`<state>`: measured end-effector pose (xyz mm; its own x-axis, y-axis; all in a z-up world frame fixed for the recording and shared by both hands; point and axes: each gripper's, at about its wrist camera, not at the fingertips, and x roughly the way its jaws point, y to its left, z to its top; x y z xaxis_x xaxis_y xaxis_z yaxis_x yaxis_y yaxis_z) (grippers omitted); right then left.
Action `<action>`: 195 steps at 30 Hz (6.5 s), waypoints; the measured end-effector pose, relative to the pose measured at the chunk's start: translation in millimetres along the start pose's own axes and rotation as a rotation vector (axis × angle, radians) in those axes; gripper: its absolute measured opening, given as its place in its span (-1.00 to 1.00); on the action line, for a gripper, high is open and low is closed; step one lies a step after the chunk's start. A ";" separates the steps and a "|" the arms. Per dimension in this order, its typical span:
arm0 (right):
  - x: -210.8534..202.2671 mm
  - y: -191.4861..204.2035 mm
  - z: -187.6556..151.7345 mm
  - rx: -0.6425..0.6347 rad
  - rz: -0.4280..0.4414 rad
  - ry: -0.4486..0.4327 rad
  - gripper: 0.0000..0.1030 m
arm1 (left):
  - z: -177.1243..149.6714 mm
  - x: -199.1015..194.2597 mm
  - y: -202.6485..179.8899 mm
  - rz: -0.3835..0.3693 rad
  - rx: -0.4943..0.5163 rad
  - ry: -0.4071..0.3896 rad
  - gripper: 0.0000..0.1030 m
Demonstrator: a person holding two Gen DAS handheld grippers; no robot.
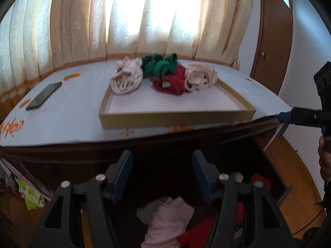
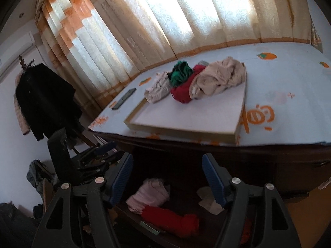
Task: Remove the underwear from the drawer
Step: 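Lower both open tools back down into the open drawer, then close the left tool on the light pink garment while the right tool grasps the red garment, then lift the light pink garment with the left tool while the right tool lifts the red garment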
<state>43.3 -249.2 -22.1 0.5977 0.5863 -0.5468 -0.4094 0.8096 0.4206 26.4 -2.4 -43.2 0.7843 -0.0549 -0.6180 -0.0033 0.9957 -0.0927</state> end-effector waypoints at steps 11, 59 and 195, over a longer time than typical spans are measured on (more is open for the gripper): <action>30.1 -17.7 -40.3 0.014 -0.068 0.051 0.39 | -27.9 20.7 6.9 0.015 -0.028 0.104 0.18; 80.0 -40.9 -92.5 -0.228 -0.316 0.214 0.39 | -65.1 70.2 -11.5 0.043 0.085 0.330 0.32; 93.6 -14.8 -83.4 -0.442 0.066 0.332 -0.22 | -80.4 70.5 -15.9 0.010 0.285 0.305 -0.62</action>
<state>47.8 -204.1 -139.8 0.3412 0.5557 -0.7581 -0.7318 0.6633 0.1568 31.9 -28.1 -148.0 0.5654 -0.0219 -0.8245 0.1951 0.9748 0.1079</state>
